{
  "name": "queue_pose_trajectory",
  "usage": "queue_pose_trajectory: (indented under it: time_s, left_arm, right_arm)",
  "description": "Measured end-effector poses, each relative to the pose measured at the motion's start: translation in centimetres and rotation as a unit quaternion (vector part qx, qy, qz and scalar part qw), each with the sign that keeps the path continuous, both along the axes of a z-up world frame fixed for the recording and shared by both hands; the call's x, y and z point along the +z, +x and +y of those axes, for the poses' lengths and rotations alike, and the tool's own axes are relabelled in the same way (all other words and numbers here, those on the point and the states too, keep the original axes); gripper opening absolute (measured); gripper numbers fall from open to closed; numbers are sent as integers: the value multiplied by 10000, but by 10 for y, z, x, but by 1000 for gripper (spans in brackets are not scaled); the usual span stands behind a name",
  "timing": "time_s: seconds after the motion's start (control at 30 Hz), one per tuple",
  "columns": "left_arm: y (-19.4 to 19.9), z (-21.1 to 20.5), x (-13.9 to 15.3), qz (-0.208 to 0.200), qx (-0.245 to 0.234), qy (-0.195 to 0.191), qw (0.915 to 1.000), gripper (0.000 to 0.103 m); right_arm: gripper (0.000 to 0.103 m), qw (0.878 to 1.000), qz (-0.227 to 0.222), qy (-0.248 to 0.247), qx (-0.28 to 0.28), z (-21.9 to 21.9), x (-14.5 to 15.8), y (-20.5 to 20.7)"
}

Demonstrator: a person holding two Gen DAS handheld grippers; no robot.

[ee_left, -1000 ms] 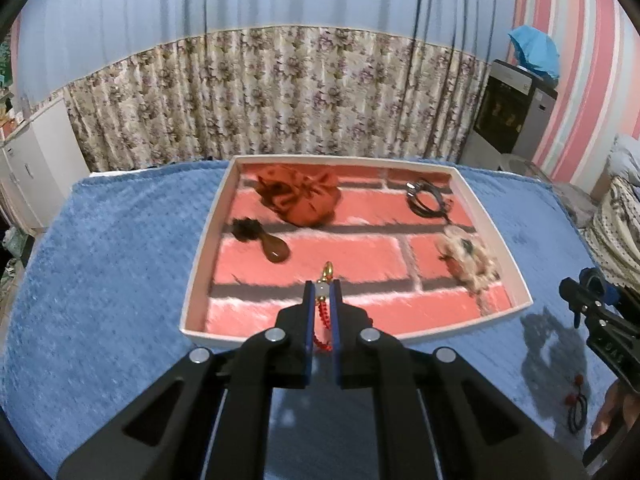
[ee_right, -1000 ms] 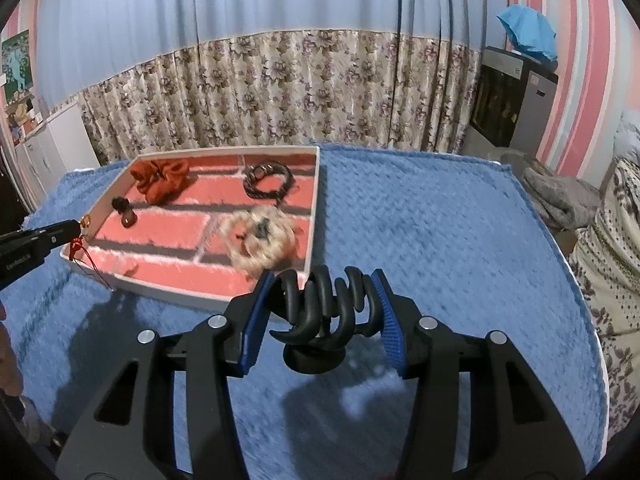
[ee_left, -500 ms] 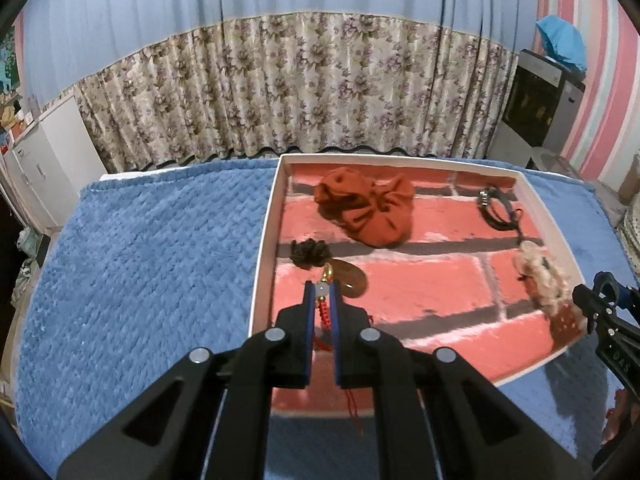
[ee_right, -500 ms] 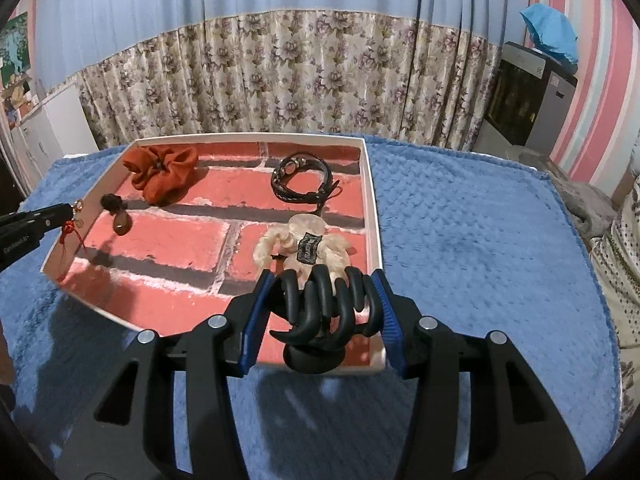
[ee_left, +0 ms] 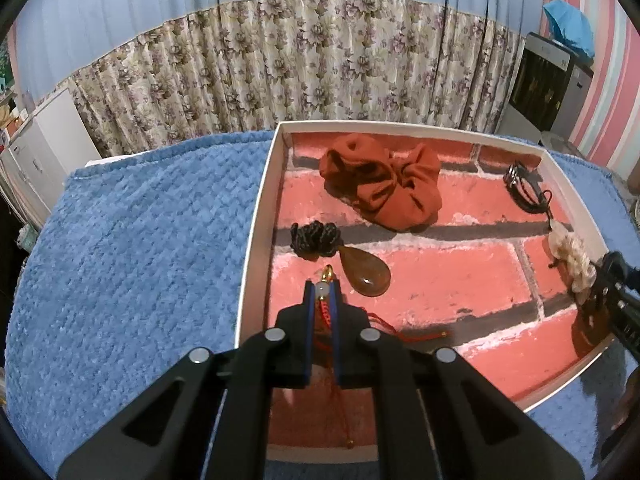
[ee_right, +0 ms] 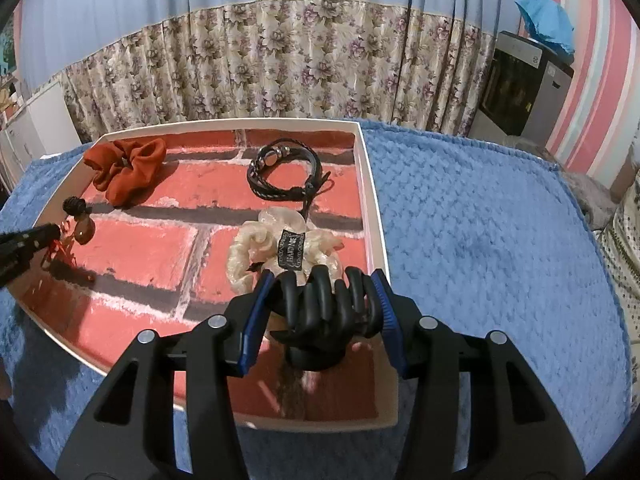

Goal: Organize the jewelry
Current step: 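Carry the red tassel charm with the left tool while the right tool carries the claw clip over the tray, then open both tools to drop the tassel charm and claw clip into the tray, then grasp the silver watch with the left tool while the right tool grasps the wooden bead bracelet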

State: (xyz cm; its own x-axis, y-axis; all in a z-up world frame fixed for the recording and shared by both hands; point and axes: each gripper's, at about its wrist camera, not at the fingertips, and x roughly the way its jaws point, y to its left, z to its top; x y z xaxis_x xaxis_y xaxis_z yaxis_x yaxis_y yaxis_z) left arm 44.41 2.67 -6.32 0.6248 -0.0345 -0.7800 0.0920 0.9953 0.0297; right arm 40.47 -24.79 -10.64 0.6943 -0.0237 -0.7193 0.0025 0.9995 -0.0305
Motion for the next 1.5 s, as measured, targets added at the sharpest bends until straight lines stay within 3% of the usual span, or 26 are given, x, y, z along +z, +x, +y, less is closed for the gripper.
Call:
queue_pose_trajectory:
  time_s: [0.33, 0.73, 0.93, 0.97, 1.0, 1.07, 1.23, 1.3, 1.5]
  left_arm:
    - [4, 2, -11, 60, -3, -2, 10000, 8]
    - [-1, 2, -16, 8, -6, 110, 9999, 9]
    - [-3, 2, -11, 122, -77, 39, 9999, 11]
    - [-5, 1, -8, 94, -106, 61, 9999, 22]
    - [-7, 0, -6, 55, -104, 86, 9999, 44]
    - [-16, 1, 5, -210, -57, 153, 9996, 62]
    - [-25, 5, 30, -292, -93, -3, 9995, 66]
    - [-34, 8, 44, -430, -101, -27, 9990, 78]
    - [-67, 22, 81, -822, -195, 119, 9964, 86]
  right_arm:
    - [50, 9995, 26, -269, 170, 18, -4, 9]
    - [50, 9998, 123, -53, 151, 14, -12, 9]
    - [68, 9989, 100, -281, 355, 21, -10, 4]
    - [70, 9988, 81, -314, 368, 23, -7, 2]
    - [74, 9988, 47, -321, 375, 23, -5, 0]
    - [78, 9987, -72, -261, 425, 22, 5, -6]
    - [93, 9980, -385, -4, 501, 12, 37, -24]
    - [98, 9975, -496, 86, 490, 5, 51, -33]
    - [99, 9971, -593, 110, 467, -14, 78, -71]
